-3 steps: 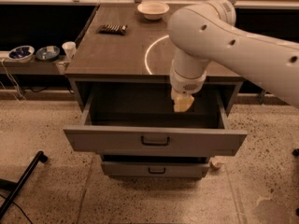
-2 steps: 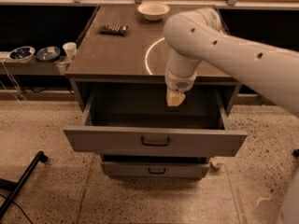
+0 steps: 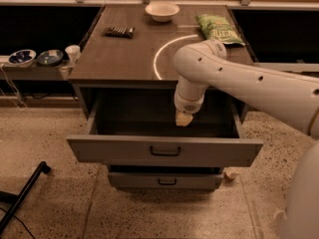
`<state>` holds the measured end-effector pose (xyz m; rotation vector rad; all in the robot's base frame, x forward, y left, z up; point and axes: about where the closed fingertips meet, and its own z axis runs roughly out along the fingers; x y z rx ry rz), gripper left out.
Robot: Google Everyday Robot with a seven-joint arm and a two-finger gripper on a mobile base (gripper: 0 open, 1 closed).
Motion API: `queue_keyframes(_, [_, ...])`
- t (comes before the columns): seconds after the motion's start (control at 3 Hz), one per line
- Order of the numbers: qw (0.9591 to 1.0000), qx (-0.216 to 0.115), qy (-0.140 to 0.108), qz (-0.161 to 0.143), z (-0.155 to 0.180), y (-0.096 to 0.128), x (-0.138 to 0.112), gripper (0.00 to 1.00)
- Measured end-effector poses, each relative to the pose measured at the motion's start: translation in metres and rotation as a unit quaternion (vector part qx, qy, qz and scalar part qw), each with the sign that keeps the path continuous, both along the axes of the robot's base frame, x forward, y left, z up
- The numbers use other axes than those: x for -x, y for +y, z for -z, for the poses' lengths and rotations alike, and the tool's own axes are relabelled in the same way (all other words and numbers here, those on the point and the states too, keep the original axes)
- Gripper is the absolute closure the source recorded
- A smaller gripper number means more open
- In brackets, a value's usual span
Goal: Open top drawer
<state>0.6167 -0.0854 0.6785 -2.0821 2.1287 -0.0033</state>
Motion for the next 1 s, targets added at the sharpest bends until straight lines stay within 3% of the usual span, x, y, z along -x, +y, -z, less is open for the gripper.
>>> queue_keyframes(0.67, [0.9992,-0.03,0.024,-0.008,0.072,-0.008,0.03,1.0])
queue_keyframes(1.0, [0.9972,-0.055,0.039,-0.032,0.065,-0.008,0.054,1.0])
